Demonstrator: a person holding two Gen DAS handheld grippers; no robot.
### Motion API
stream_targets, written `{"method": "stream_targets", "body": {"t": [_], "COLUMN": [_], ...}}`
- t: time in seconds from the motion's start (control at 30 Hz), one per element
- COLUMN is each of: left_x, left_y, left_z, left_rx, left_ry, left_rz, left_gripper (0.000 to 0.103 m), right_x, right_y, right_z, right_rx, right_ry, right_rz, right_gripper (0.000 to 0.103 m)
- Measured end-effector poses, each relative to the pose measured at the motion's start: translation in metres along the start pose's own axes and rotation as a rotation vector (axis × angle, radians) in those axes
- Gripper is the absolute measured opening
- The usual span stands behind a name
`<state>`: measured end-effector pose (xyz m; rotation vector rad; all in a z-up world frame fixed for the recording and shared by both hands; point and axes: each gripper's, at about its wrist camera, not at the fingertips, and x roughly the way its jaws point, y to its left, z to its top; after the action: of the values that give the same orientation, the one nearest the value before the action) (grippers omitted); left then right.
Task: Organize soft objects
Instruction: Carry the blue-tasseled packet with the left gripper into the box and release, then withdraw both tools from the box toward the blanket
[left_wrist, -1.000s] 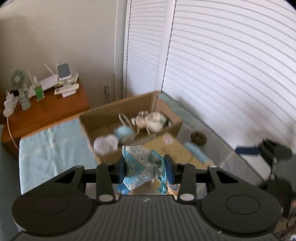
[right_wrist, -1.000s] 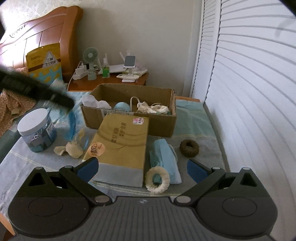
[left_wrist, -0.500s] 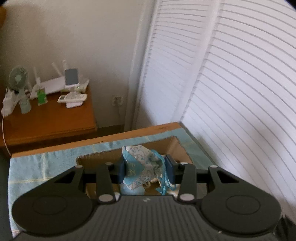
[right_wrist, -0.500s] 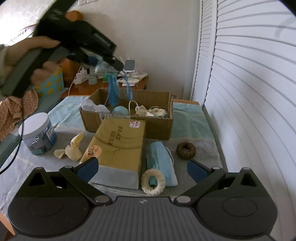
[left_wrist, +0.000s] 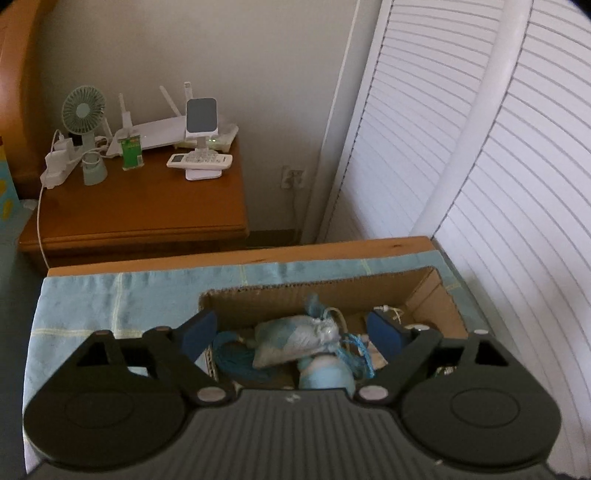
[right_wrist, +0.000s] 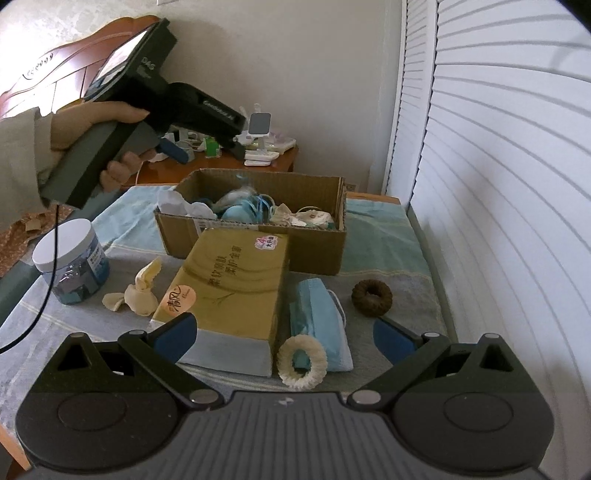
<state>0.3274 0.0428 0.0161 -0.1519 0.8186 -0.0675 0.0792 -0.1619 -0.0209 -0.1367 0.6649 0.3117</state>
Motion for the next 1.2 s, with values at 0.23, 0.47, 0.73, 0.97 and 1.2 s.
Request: {"method": "stream_targets", "body": {"t": [0.23,0.47,0.73,0.97,1.2], "left_x": [-0.017,-0.045,-0.077,-0.105,-0.12], "left_y": [-0.003,-0.006,-0.004,-0.009,-0.018], "left_z": [-0.013,-0.037,-0.073,-0.112,-0.155], "left_rx": [0.054,0.097,0.101,0.169,0.179], "left_ry": [-0.017,-0.047,-0.068,-0.11,-0.11], "left_rz": [0.0,-0.011,-0.049,-0.028,-0.046], "left_gripper": [0.094,0.099,0.1,0.102,0.102], "right_x": [-0.003,-0.011,-0.02,-0.031,-0.037], "right_y": [0.001,-0.002,-0.011,-0.011,-0.011], "right_z": [0.0,-0.001,-0.008,-0.017,-0.028], "right_rx": [-0.001,0.016,0.043,0.039,0.048], "right_ry": [-0.005,-0.022,-0.042,-0.042,-0.034], "right_rz": [-0.01,-0.016,-0.045,-0.069,-0.07], "right_gripper": [0.103,0.103,0.103,0.103,0.103]}}
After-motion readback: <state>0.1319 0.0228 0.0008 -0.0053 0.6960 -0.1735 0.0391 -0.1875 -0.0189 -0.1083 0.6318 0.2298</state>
